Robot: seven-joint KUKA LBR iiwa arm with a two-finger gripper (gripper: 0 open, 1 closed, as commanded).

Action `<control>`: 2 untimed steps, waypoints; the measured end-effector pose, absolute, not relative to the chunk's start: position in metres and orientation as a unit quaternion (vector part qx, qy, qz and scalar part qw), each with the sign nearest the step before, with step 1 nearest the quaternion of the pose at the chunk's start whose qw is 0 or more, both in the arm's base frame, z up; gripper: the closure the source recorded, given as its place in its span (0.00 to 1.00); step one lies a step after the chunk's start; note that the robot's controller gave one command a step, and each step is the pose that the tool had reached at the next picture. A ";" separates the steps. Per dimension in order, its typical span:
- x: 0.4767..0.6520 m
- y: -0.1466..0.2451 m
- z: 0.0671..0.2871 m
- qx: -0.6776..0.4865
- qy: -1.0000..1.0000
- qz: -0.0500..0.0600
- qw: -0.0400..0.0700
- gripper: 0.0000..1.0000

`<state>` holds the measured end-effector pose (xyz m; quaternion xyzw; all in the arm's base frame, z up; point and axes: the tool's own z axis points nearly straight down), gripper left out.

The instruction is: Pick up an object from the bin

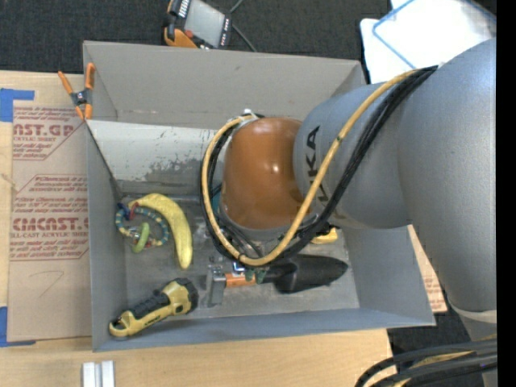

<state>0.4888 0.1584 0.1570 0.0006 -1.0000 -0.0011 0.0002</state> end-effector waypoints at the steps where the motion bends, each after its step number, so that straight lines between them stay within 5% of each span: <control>1: 0.489 0.158 0.157 0.001 -1.000 -0.001 0.000 0.00; 2: 0.483 0.148 0.130 -0.038 -0.999 -0.002 0.000 0.00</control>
Offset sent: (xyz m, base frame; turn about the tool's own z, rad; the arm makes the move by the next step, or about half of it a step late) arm -0.0062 -0.0154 -0.0322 0.0969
